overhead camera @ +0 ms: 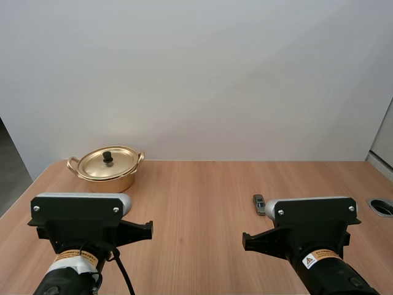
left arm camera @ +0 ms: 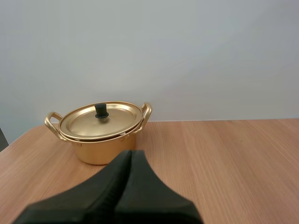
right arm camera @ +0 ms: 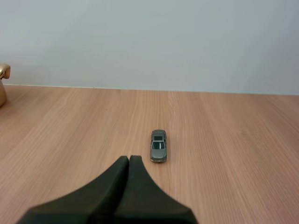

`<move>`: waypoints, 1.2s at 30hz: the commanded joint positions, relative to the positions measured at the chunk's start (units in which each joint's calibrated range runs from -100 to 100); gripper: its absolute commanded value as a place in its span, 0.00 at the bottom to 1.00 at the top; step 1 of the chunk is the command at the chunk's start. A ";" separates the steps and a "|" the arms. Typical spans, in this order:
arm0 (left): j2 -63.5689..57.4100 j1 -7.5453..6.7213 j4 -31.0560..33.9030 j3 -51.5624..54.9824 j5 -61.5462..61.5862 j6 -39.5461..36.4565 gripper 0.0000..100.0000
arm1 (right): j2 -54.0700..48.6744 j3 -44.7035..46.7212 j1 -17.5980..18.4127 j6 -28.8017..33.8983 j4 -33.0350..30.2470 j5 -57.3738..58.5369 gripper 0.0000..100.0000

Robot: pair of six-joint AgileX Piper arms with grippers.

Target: Open the pot, put the car inside, and close it

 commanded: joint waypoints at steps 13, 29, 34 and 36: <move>0.00 0.00 0.01 0.00 0.00 0.02 0.00 | 0.00 0.00 -0.02 0.04 0.03 0.06 0.00; 0.00 0.00 0.01 0.00 0.00 0.02 0.00 | 0.00 0.00 -0.02 0.04 0.03 0.06 0.00; 0.00 0.00 -0.26 0.00 0.00 0.02 0.00 | 0.00 0.00 -0.02 0.04 0.46 0.06 0.00; 0.00 0.00 0.76 0.00 0.00 0.28 0.00 | 0.00 0.00 -0.02 0.04 0.45 -0.20 0.00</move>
